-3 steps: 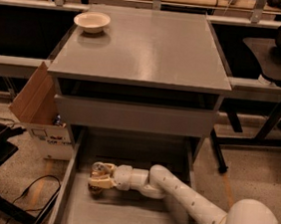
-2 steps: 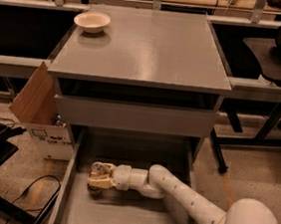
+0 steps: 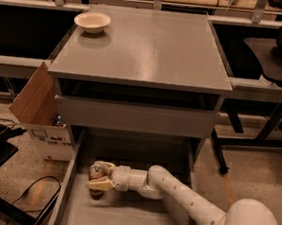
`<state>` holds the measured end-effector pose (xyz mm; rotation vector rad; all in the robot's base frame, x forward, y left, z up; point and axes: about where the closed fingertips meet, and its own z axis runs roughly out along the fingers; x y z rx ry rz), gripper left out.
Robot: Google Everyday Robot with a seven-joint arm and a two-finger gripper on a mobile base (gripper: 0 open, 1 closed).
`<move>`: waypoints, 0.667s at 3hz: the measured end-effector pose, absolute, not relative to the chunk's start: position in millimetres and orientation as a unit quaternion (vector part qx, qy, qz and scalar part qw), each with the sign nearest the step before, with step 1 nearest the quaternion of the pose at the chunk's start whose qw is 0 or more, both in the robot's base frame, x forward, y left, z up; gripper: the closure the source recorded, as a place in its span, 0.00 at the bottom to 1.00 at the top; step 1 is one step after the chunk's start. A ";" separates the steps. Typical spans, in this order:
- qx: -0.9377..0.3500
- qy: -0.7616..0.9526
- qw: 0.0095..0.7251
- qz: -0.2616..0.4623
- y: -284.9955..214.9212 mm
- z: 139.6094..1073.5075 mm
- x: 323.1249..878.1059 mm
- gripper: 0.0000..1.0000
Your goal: Place orange can into middle drawer
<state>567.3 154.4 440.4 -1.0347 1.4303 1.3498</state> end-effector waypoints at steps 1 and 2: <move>-0.418 0.576 0.443 0.545 155.7 440.7 566.8 0.00; -0.418 0.576 0.443 0.545 155.7 440.7 566.8 0.00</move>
Offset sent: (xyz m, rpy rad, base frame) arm -0.0005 0.0012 0.0002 0.0008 0.0002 0.0021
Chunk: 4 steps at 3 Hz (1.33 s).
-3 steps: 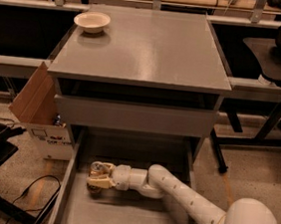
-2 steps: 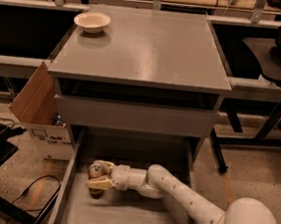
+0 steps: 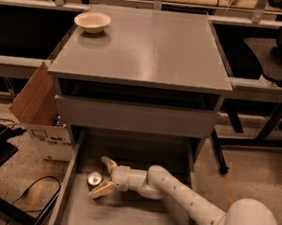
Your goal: Place orange can into middle drawer
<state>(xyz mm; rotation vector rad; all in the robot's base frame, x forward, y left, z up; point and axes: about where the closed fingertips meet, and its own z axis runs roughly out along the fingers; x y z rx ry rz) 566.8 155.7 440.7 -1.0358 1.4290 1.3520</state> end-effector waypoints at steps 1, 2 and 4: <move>-0.426 0.571 0.444 0.544 145.7 453.6 559.7 0.00; -0.443 0.590 0.428 0.521 114.6 470.0 544.2 0.00; -0.512 0.643 0.327 0.466 59.7 534.9 459.4 0.00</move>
Offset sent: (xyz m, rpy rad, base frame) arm -0.0811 -0.0902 0.0967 -0.2503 -0.0529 0.0947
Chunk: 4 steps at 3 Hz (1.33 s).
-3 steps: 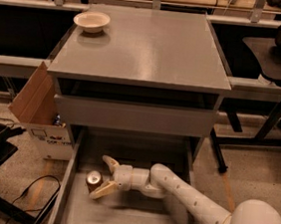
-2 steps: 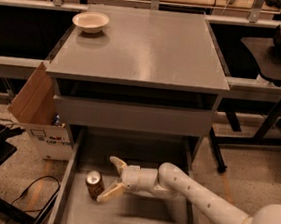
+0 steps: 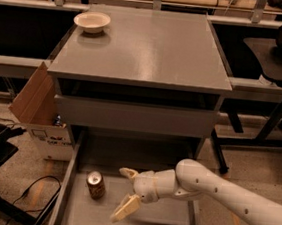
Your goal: Place orange can into middle drawer
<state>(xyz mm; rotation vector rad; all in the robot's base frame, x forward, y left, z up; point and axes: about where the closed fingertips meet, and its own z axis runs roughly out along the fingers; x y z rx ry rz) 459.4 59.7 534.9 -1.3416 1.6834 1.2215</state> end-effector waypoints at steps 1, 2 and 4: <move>-0.536 0.664 0.308 0.420 32.2 584.6 451.6 0.00; -0.557 0.662 0.318 0.387 29.8 616.6 458.0 0.00; -0.571 0.668 0.306 0.366 11.8 633.6 455.7 0.00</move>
Offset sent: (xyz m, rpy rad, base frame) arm -0.0081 -0.0239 0.0429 -0.1009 -0.0233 -0.0015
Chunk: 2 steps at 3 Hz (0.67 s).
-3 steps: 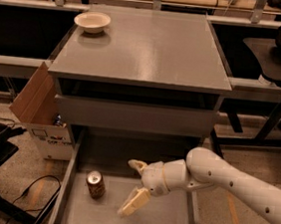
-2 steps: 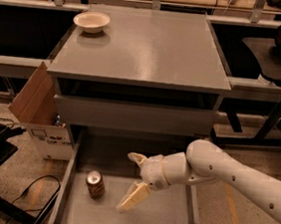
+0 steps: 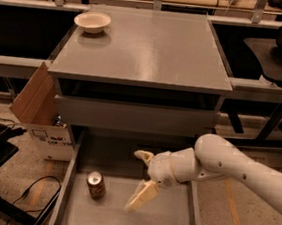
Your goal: Place orange can into middle drawer
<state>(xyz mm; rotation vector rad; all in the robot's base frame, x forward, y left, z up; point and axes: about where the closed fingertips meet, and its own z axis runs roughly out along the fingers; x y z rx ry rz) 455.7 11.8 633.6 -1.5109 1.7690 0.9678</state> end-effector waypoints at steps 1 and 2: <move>-0.603 0.686 0.266 0.308 -30.6 674.7 443.2 0.00; -0.630 0.698 0.234 0.247 -67.3 729.0 440.5 0.00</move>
Offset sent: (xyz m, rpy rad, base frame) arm -0.0157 -0.1297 0.1680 -0.4753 -0.1147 0.0328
